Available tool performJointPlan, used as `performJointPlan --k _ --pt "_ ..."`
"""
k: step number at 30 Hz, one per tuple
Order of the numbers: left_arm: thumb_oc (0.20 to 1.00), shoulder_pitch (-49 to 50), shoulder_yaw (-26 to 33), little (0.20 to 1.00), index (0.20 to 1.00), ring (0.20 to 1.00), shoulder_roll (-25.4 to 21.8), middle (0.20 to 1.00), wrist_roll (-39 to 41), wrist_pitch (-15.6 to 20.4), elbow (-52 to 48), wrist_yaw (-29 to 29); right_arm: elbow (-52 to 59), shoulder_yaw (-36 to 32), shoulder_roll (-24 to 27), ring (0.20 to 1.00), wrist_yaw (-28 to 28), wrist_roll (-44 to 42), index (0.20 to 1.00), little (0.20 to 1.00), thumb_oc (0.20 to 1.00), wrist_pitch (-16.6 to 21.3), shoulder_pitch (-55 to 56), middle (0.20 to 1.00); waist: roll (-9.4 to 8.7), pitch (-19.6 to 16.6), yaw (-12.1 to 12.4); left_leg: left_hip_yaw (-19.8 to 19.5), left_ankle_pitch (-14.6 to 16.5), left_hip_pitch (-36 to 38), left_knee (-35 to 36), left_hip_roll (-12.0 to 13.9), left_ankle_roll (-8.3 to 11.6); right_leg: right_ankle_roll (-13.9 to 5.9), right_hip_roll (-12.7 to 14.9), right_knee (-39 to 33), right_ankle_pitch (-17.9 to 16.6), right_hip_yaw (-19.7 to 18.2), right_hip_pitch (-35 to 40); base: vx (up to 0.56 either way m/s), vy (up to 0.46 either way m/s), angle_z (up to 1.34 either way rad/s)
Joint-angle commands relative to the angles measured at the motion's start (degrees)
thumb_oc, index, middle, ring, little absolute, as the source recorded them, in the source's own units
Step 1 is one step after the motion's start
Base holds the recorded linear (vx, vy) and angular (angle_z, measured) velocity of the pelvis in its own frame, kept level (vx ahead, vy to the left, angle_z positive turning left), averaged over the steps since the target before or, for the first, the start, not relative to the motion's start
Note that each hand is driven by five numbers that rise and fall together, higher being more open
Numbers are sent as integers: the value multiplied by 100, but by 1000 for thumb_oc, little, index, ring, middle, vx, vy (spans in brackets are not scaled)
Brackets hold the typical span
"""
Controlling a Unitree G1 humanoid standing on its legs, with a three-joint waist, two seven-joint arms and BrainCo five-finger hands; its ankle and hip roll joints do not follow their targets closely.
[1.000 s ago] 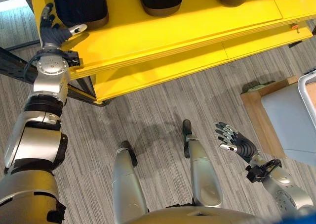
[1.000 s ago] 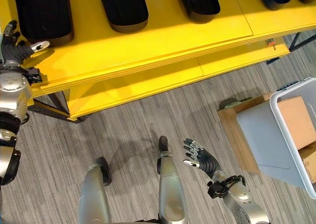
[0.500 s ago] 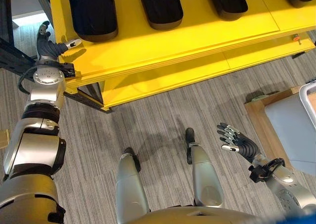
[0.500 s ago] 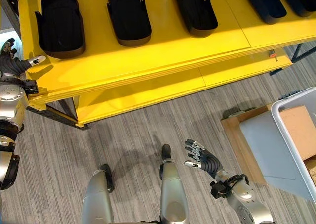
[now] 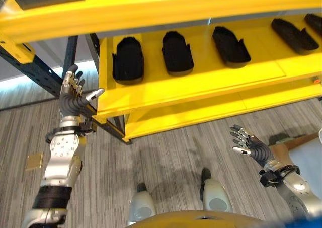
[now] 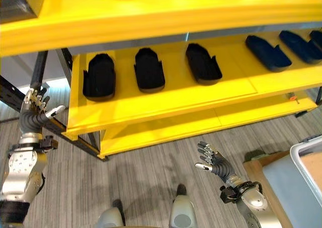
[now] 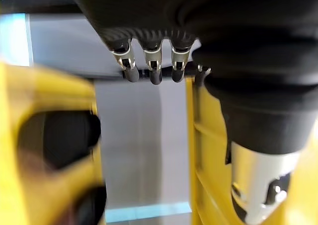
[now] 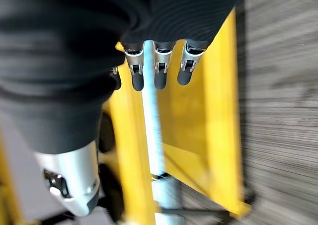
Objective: Move parts from the plastic box to the shelf.
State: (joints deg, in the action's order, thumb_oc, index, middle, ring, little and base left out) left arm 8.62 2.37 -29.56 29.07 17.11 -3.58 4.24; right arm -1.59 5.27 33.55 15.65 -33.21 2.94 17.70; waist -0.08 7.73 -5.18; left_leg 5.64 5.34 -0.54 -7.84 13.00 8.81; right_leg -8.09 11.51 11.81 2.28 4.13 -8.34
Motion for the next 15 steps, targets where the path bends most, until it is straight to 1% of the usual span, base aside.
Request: performJointPlan --k 1,2,3,4,5,6,7,9,10,13,14,15 --pt "1000 -615 47 1000 1000 1000 -388 1000 596 124 391 -687 216 9 45 1000 25 138 1000 1000 1000 252 -23 1000 -211 28 -40 -324 -776 -907 20 101 -140 -226 288 33 -116 6 62 61 -30 -1" --pt "1000 -422 -25 1000 1000 1000 -347 1000 694 45 289 -854 186 25 11 1000 9 135 1000 1000 1000 250 -44 1000 -189 -17 -39 -299 -795 -812 125 88 -150 -227 285 -41 -123 10 130 84 -32 8" --pt "1000 -96 -136 1000 1000 1000 -224 1000 794 -48 183 -1037 162 40 -49 1000 -32 167 1000 1000 1000 255 -66 1000 -143 -155 -21 -258 -850 -677 303 95 -167 -236 281 -159 -130 34 240 72 -27 3" --pt "1000 6 -219 1000 1000 1000 -205 1000 851 -80 182 -1157 147 64 -72 1000 -40 163 1000 1000 1000 269 -102 1000 -125 -209 -17 -249 -874 -605 390 95 -176 -244 277 -225 -143 44 295 84 -22 2" --pt "1000 243 -382 1000 1000 1000 -147 1000 1064 -191 257 -1419 121 101 -101 1000 -66 171 1000 1000 1000 284 -174 1000 -86 -332 4 -232 -925 -482 556 56 -193 -266 290 -352 -178 70 409 41 -9 -5" --pt "1000 248 -380 1000 1000 1000 -147 1000 1067 -190 257 -1424 122 103 -100 1000 -66 171 1000 1000 1000 284 -171 1000 -87 -331 2 -230 -932 -467 573 55 -193 -267 291 -363 -182 73 422 45 -11 -11" --pt "1000 670 -538 1000 1000 1000 123 1000 1423 -390 371 -1663 138 77 -173 1000 -100 182 1000 1000 1000 314 -110 1000 -68 -470 10 -203 -924 -373 642 13 -224 -283 329 -473 -225 98 537 32 -13 -3" --pt "1000 878 -635 1000 1000 1000 296 1000 1563 -467 497 -1781 78 95 -240 1000 -139 242 1000 1000 1000 347 -86 1000 -73 -562 19 -198 -893 -334 638 -24 -241 -302 357 -548 -237 101 626 31 -9 5" --pt "1000 910 -722 1000 1000 1000 441 1000 1580 -525 704 -1724 -93 210 -340 1000 -278 174 1000 1000 1000 377 -194 1000 -79 -618 31 -214 -864 -310 605 -57 -254 -309 387 -561 -246 109 682 3 12 8" --pt "1000 993 -880 1000 1000 1000 554 1000 1630 -562 762 -1759 -143 329 -406 1000 -312 187 1000 1000 1000 404 -298 1000 -97 -659 38 -209 -838 -232 643 -100 -269 -331 432 -619 -262 121 762 -10 25 8" --pt "1000 1097 -1200 1000 1000 1000 685 1000 1599 -685 862 -1730 -203 549 -546 1000 -462 43 1000 1000 1000 421 -447 1000 -126 -770 77 -162 -754 -111 645 -170 -315 -379 487 -797 -345 56 870 -31 32 6" --pt "1000 1096 -1243 1000 1000 1000 683 1000 1562 -696 875 -1725 -201 593 -556 1000 -474 3 1000 1000 1000 416 -464 1000 -131 -789 85 -150 -742 -103 636 -179 -323 -384 493 -835 -371 44 883 -33 31 -3"
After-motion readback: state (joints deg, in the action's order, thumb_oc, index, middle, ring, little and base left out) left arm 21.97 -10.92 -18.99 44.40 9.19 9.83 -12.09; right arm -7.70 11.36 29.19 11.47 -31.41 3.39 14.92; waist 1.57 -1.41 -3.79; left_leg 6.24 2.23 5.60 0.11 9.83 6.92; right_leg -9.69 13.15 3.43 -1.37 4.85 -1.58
